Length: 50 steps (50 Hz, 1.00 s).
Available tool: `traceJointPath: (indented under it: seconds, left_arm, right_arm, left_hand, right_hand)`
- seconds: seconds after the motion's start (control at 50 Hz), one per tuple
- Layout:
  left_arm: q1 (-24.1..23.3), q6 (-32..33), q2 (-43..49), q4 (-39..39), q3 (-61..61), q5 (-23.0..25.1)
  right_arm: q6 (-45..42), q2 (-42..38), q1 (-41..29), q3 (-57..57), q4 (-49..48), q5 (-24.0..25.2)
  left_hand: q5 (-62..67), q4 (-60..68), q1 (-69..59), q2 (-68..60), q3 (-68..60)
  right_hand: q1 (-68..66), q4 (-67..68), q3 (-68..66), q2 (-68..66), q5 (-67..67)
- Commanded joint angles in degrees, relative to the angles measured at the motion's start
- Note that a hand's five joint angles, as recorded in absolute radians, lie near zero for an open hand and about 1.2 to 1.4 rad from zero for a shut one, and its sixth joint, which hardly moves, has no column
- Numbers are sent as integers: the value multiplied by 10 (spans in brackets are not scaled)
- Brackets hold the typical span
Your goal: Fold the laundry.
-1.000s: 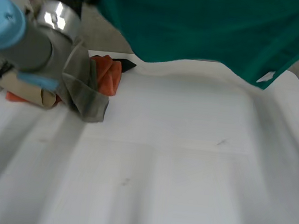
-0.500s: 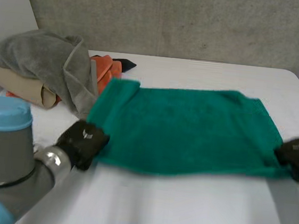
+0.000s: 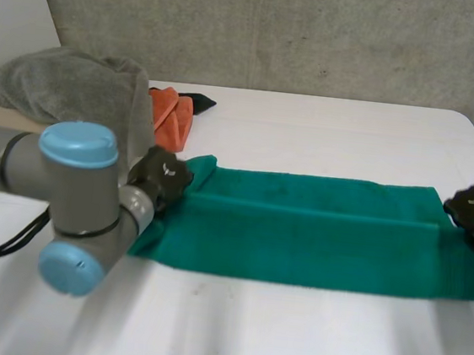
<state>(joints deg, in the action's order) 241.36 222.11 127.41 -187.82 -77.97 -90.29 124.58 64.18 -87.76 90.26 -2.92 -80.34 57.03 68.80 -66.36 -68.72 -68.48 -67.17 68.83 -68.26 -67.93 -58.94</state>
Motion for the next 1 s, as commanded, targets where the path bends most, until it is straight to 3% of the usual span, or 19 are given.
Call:
traceJointPath:
  seconds: [0.02, 0.1, 0.16, 0.22, 0.28, 0.38, 0.66, 0.82, 0.92, 1.0]
  left_arm:
    - [6, 49, 79, -41, 168, 2]
    - [19, 54, 86, -112, 298, 3]
    - [31, 34, 81, -212, 363, 9]
    - [38, -29, 51, -307, 372, 15]
    - [47, -103, 14, -338, 361, 19]
    - [63, -150, 0, -299, 316, 30]
    - [58, -149, 8, -266, 135, 54]
    - [39, -134, 10, -241, -12, 61]
    - [29, -79, -59, -132, -134, 57]
    - [20, -33, -152, 4, -224, 49]
  right_arm:
    - [10, -58, -45, -113, -71, -17]
    - [79, -56, -64, -222, -146, -40]
    - [163, -35, -65, -293, -221, -81]
    - [220, -4, -60, -317, -272, -98]
    - [247, 5, -59, -321, -295, -93]
    - [248, 2, -61, -309, -278, -79]
    - [242, -47, -59, -219, -193, -26]
    - [169, -52, -47, -125, -89, -11]
    - [68, -19, -3, -62, 25, -13]
    - [-18, 85, 38, 3, 145, -14]
  left_hand:
    - [130, 112, -136, -113, -115]
    - [130, 112, -136, -113, -115]
    - [130, 112, -136, -113, -115]
    - [130, 112, -136, -113, -115]
    - [130, 112, -136, -113, -115]
    - [130, 112, -136, -113, -115]
    - [130, 112, -136, -113, -115]
    - [130, 112, -136, -113, -115]
    - [130, 112, -136, -113, -115]
    - [130, 112, -136, -113, -115]
  right_hand:
    - [-128, 112, -117, -121, -111]
    - [-128, 112, -117, -121, -111]
    - [-128, 112, -117, -121, -111]
    - [-128, 112, -117, -121, -111]
    - [-128, 112, -117, -121, -111]
    - [-128, 112, -117, -121, -111]
    - [-128, 112, -117, -121, -111]
    - [-128, 112, -117, -121, -111]
    - [-128, 112, -117, -121, -111]
    - [-128, 112, -117, -121, -111]
